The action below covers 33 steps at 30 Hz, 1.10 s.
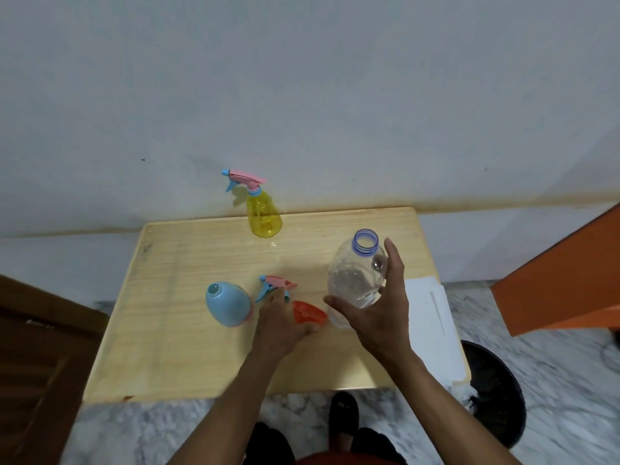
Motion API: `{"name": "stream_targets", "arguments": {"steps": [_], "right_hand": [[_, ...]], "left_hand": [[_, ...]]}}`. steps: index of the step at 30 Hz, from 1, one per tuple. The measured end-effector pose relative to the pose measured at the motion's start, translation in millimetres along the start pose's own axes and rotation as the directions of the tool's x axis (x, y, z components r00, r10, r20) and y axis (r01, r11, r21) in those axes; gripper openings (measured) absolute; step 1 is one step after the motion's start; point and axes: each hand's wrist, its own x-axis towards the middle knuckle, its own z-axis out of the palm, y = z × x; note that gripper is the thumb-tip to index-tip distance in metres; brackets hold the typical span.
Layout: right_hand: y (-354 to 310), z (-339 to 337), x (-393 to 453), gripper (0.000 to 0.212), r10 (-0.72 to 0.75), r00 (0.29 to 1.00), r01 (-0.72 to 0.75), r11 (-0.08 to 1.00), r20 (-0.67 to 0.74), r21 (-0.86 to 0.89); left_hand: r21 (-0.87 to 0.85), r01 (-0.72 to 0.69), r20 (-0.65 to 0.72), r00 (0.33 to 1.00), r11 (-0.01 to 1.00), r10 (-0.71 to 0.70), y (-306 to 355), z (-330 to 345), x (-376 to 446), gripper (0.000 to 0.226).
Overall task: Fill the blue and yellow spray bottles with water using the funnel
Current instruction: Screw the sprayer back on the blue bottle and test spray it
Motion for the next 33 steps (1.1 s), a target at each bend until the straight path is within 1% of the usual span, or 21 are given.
{"name": "stream_targets", "arguments": {"steps": [2,4,5,7,8,10,13,14,16,17,19,21,23,25,27,29,31,33], "right_hand": [[-2,4,-9,0.13,0.048,0.997,-0.048,0.999,-0.063,0.0],[-8,11,-22,0.122,0.103,0.981,-0.106,0.994,-0.167,-0.009],[-13,15,-31,0.114,0.123,0.965,-0.131,0.991,-0.231,-0.019],[-23,25,-50,0.089,0.15,0.921,-0.171,0.985,-0.359,-0.027],[-28,31,-59,0.076,0.16,0.902,-0.183,0.983,-0.4,-0.019],[-35,47,-75,0.055,0.173,0.898,-0.194,0.981,-0.405,-0.01],[-44,77,-88,0.033,0.173,0.946,-0.188,0.982,-0.275,-0.029],[-47,87,-87,0.027,0.167,0.962,-0.185,0.981,-0.216,-0.065],[-48,108,-81,0.014,0.154,0.983,-0.169,0.967,-0.096,-0.188],[-48,118,-75,0.012,0.158,0.986,-0.167,0.952,-0.053,-0.255],[-48,137,-60,0.022,0.156,0.988,-0.14,0.899,0.004,-0.415],[-46,155,-41,0.026,0.127,0.99,-0.06,0.773,0.061,-0.632],[-41,166,-24,0.025,0.151,0.978,0.021,0.617,0.144,-0.786],[-29,173,-9,0.026,0.217,0.958,0.048,0.521,0.187,-0.852],[-17,176,3,0.033,0.288,0.938,0.038,0.471,0.194,-0.881],[-10,178,11,0.039,0.334,0.921,0.034,0.444,0.2,-0.896],[-7,181,17,0.041,0.372,0.902,0.047,0.415,0.217,-0.908],[-4,184,22,0.042,0.394,0.894,0.035,0.412,0.213,-0.911]], "left_hand": [[-0.045,-0.011,-0.034,0.999,0.999,0.009,-9,-10,-1,0.106],[-0.085,-0.065,-0.077,0.995,0.994,0.058,-18,-21,-7,0.087],[-0.102,-0.095,-0.103,0.991,0.99,0.085,-24,-27,-10,0.078],[-0.106,-0.157,-0.139,0.98,0.982,0.142,-36,-39,-17,0.066],[-0.105,-0.181,-0.15,0.975,0.978,0.165,-43,-44,-20,0.06],[-0.119,-0.219,-0.172,0.965,0.968,0.198,-62,-50,-22,0.047],[-0.154,-0.231,-0.191,0.961,0.961,0.2,-95,-59,-24,0.027],[-0.149,-0.214,-0.19,0.964,0.965,0.185,-106,-62,-26,0.024],[-0.143,-0.146,-0.181,0.976,0.979,0.119,-127,-68,-27,0.028],[-0.152,-0.122,-0.189,0.978,0.981,0.093,-137,-71,-26,0.03],[-0.193,-0.103,-0.23,0.971,0.976,0.057,-152,-77,-22,0.035],[-0.246,-0.082,-0.25,0.968,0.966,0.019,-158,-82,-15,0.055],[-0.273,-0.095,-0.265,0.964,0.957,0.02,-158,-85,-7,0.077],[-0.303,-0.125,-0.283,0.958,0.945,0.036,-151,-88,-1,0.087],[-0.342,-0.141,-0.293,0.955,0.929,0.037,-145,-87,5,0.091],[-0.365,-0.155,-0.292,0.955,0.918,0.045,-141,-85,10,0.093],[-0.381,-0.151,-0.281,0.959,0.912,0.041,-140,-81,16,0.093],[-0.388,-0.152,-0.287,0.957,0.909,0.037,-140,-76,20,0.089]]}}
